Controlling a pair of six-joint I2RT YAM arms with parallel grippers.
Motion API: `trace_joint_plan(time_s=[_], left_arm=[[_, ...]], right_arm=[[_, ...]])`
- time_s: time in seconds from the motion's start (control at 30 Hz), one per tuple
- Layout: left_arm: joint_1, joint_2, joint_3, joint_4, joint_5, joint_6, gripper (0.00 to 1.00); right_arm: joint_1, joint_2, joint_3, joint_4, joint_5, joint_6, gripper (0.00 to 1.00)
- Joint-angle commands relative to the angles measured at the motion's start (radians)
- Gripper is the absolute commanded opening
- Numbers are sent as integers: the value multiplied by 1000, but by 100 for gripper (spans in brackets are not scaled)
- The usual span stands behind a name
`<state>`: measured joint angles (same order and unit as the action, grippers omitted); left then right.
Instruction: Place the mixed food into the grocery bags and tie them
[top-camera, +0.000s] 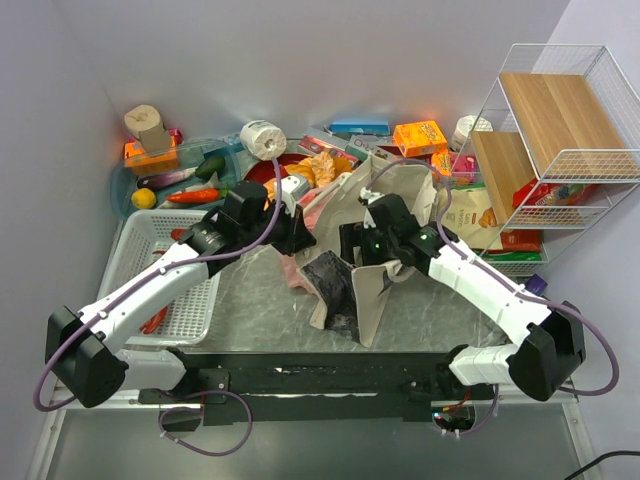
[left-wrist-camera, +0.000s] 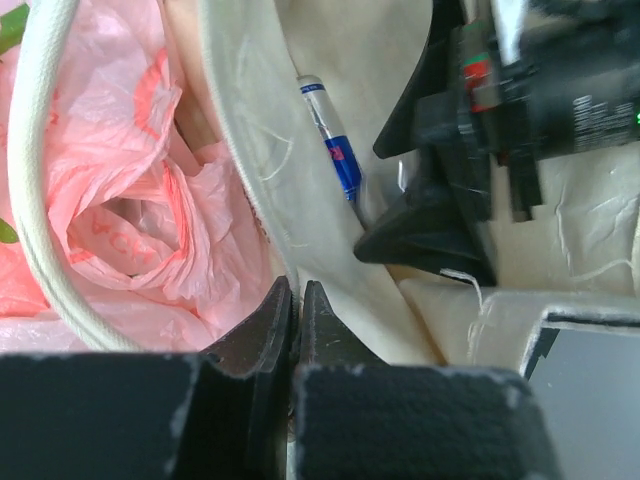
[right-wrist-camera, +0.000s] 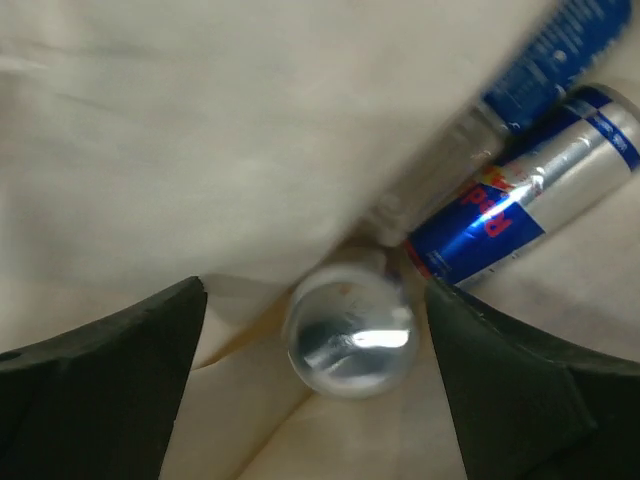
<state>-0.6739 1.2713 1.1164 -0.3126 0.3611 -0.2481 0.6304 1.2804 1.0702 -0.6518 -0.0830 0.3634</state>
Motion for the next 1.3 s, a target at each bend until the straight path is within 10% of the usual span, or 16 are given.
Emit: trace_joint_plan(time_s=[0.0, 0.5, 0.97, 1.13, 1.27], left_arm=[[-10, -21, -4, 30, -2, 10, 1], [-10, -29, -6, 35, 3, 7, 1], [-21, -30, -17, 49, 6, 10, 1], [-19, -33, -12, 73, 7, -8, 1], [-33, -29, 46, 119, 1, -92, 1]], right_arm=[[11, -38, 167, -23, -40, -29, 99], [-18, -335, 337, -442, 437, 52, 99], [-193, -349, 58, -34, 137, 106, 97], [-227, -339, 53, -40, 135, 59, 35], [-273, -317, 219, -138, 233, -76, 4]])
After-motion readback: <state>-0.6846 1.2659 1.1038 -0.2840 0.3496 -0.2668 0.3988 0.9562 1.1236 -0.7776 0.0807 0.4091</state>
